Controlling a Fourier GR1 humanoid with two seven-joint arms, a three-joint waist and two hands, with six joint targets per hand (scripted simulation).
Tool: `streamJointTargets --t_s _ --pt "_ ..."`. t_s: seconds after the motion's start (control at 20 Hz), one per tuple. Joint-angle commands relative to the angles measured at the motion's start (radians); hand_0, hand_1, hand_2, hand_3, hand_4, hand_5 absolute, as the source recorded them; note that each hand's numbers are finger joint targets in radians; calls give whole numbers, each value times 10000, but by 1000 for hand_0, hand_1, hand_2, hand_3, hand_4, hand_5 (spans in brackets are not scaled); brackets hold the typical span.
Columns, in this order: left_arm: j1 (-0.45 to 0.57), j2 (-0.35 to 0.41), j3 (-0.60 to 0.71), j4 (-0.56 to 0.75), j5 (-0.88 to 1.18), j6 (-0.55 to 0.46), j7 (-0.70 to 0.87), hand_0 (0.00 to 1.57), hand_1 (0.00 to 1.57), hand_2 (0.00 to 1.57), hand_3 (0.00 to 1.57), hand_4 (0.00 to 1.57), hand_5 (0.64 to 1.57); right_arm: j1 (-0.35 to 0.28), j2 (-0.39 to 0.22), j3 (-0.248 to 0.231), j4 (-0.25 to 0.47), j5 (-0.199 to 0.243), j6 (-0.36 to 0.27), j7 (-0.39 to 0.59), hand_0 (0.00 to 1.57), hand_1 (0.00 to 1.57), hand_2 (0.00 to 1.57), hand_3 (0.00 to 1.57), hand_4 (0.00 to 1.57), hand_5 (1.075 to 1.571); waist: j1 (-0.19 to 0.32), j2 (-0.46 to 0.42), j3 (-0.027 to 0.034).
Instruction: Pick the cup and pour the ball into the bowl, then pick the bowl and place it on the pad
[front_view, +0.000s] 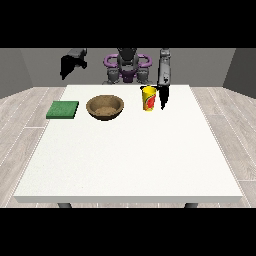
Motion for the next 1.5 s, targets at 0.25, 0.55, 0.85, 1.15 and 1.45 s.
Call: streamJointTargets --t_s 0.25,0.55,0.85,1.15,1.45 --pt "-486 -108 244 1525 -274 728 -1195 72 72 0 0 1063 1071 -141 -432 -288 7 -339 571 410 0 0 338 482 623 1569 -267 -110 1" --pt "-224 -198 -128 1863 -1142 1864 -2187 1316 1316 1571 1571 1280 1222 -367 -1014 -1039 383 -692 802 92 0 0 391 682 577 1570 -243 148 2" --pt "-491 -461 -539 1949 -1228 2097 -1700 1340 1340 1571 1571 1291 1184 180 -994 -1099 980 -511 833 -261 0 0 385 679 579 1570 -16 -485 5" --pt "-1345 -469 -1358 1232 -1396 3026 224 1344 1344 1571 1571 1323 1157 221 -1269 -1347 2045 -731 1311 -344 0 0 395 700 568 1570 111 -1423 9" --pt "-2795 111 -1368 1569 -2933 4352 1368 1356 1356 1571 1571 1316 1212 -243 -1619 -1406 1975 -836 1592 -357 0 0 369 684 549 1570 -251 -879 9"
